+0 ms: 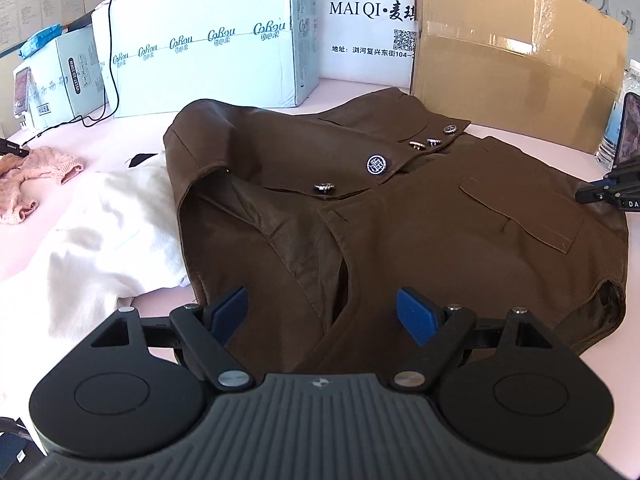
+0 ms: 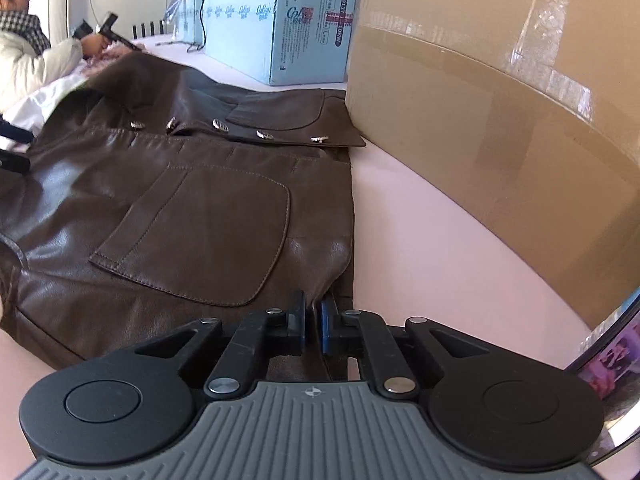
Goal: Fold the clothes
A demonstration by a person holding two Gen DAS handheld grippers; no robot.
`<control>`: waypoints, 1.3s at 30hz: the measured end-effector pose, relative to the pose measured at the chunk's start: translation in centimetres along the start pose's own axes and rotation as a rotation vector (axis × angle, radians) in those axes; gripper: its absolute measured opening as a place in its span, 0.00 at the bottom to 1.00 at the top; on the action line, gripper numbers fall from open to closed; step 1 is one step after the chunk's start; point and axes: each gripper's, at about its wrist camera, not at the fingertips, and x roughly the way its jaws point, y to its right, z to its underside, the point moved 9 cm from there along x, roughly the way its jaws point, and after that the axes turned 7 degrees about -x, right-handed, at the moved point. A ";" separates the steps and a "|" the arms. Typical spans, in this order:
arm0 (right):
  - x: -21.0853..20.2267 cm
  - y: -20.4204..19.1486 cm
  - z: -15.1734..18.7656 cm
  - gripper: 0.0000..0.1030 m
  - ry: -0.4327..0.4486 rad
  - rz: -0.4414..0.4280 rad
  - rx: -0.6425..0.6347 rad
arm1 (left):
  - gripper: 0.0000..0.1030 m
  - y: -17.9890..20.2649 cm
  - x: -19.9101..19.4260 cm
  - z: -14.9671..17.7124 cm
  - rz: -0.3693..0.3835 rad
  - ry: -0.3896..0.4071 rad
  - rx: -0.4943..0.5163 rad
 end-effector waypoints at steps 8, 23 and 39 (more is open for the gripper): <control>-2.9 -2.1 -3.7 0.67 0.112 0.087 -0.104 | 0.85 -1.0 1.4 1.6 -0.017 -0.036 -0.015; 0.2 -6.0 -16.7 0.84 0.231 -0.319 0.395 | 0.84 1.0 -0.4 2.6 0.213 -0.023 -0.048; 10.5 -2.7 -11.2 0.86 -0.037 -0.255 0.311 | 0.86 -0.3 -0.5 3.5 0.120 0.063 -0.024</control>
